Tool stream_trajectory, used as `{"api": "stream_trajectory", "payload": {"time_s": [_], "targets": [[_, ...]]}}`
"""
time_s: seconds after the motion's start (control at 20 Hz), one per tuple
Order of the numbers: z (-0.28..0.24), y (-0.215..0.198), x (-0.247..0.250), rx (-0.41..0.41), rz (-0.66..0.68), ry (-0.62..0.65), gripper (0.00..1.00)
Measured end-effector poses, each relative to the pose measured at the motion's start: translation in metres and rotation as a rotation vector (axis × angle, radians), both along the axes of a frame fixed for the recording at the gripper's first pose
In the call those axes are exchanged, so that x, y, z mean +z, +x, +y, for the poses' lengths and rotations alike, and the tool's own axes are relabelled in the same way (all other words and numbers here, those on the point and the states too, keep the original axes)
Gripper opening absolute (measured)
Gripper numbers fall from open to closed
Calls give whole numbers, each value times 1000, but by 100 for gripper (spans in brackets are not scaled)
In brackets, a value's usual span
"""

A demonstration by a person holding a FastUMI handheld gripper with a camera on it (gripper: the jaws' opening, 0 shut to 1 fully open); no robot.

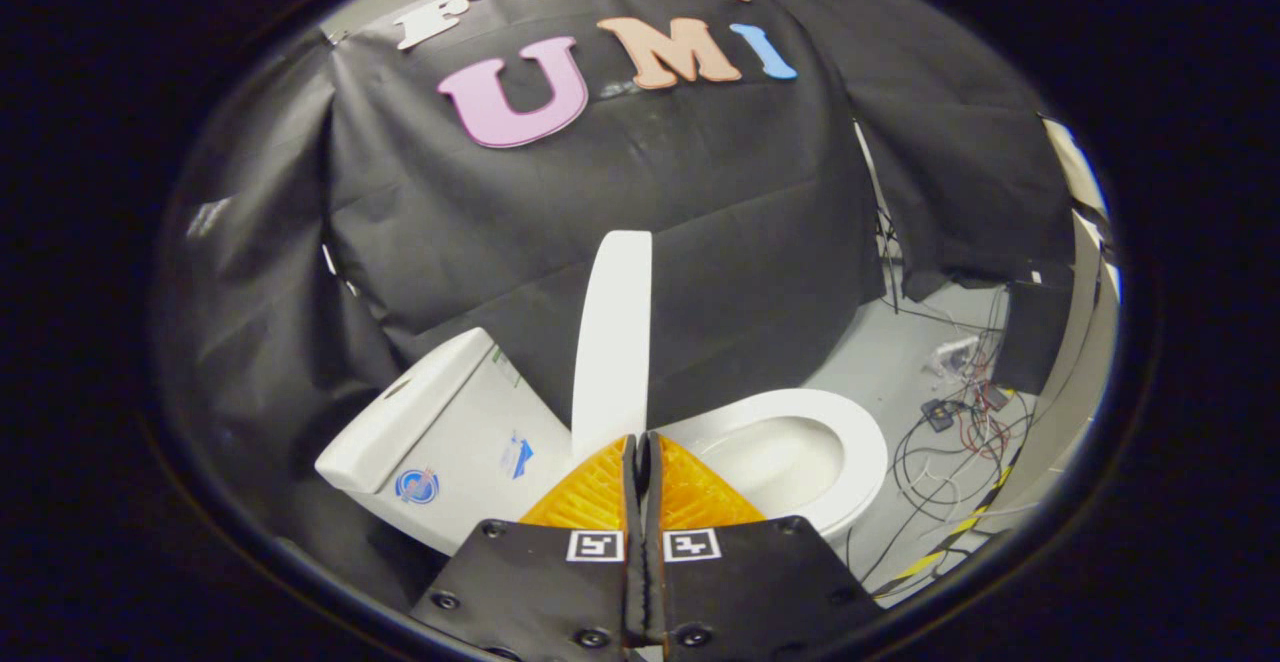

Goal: Open the toilet lid.

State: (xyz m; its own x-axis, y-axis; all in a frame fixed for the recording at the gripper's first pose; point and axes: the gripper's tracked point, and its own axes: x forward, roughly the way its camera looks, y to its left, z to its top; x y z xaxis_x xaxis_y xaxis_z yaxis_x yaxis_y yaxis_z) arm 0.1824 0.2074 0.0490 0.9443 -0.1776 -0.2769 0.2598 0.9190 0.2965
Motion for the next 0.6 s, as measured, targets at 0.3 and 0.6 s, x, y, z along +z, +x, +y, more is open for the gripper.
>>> {"api": "stream_trajectory", "payload": {"time_s": [0.3,0.6], "targets": [[45,12,14,84,-12,-115,0],[79,20,22,143,-18,-198,0]]}}
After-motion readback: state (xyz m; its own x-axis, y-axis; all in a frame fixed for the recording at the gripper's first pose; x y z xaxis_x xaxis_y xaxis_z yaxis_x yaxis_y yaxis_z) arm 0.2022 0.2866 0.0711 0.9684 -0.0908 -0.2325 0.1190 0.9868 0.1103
